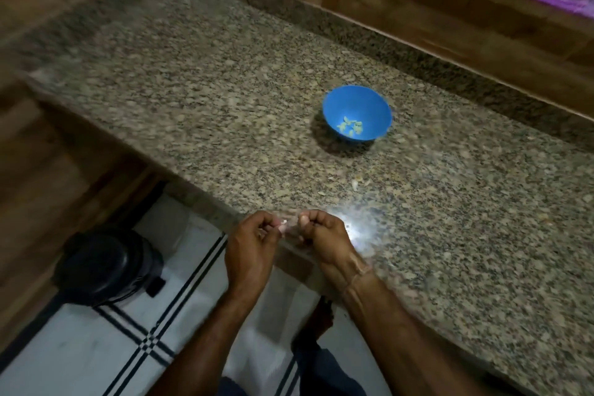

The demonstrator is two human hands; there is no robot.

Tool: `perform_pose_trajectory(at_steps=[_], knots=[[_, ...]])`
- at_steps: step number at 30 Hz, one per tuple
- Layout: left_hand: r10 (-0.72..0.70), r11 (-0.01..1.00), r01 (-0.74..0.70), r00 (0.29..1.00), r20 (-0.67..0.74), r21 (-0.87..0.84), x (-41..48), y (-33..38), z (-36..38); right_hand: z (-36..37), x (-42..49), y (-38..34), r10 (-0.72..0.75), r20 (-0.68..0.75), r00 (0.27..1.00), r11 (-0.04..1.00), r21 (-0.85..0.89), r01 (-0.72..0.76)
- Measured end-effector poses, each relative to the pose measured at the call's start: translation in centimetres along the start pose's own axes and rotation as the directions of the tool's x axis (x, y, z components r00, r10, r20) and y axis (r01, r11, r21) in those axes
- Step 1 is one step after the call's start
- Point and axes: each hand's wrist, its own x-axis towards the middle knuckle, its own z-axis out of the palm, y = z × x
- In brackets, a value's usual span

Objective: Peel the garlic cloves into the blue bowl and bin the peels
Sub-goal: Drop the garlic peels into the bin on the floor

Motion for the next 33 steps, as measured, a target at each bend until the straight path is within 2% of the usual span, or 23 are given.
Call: perform_pose_trajectory(at_steps=[6, 12, 20, 22, 26, 29, 33], knots=[[-0.127, 0.990, 0.110, 0.966, -0.225, -0.084, -2.6, -8.4, -13.4, 13.5, -3.8, 5.9, -0.005, 0.198, 0.980, 0.986, -0.162, 0.038], [-0.291, 0.957, 0.261, 0.846, -0.448, -0.129, -7.8, -17.7, -26.0, 25.0, -7.7, 14.3, 0.105, 0.389, 0.915, 0.961, -0.276, 0.007], [-0.421, 0.903, 0.379, 0.695, -0.582, -0.201, -9.0, -25.3, -34.0, 37.7, -6.5, 19.4, 0.231, 0.493, 0.839, 0.917, -0.399, -0.018], [-0.454, 0.886, 0.406, 0.667, -0.590, -0.222, -7.9, -26.9, -35.3, 40.8, -5.4, 20.6, 0.249, 0.500, 0.830, 0.910, -0.415, -0.023], [-0.522, 0.847, 0.460, 0.628, -0.577, -0.266, -4.2, -30.6, -36.6, 45.4, -2.3, 22.1, 0.277, 0.439, 0.855, 0.881, -0.471, -0.044], [-0.588, 0.801, 0.528, 0.606, -0.535, -0.283, -1.0, -34.9, -36.0, 47.5, 2.1, 24.5, 0.276, 0.378, 0.884, 0.860, -0.508, -0.051], [-0.708, 0.696, 0.645, 0.542, -0.452, -0.316, 3.3, -43.5, -33.6, 49.7, 9.8, 30.3, 0.280, 0.277, 0.919, 0.815, -0.574, -0.075]])
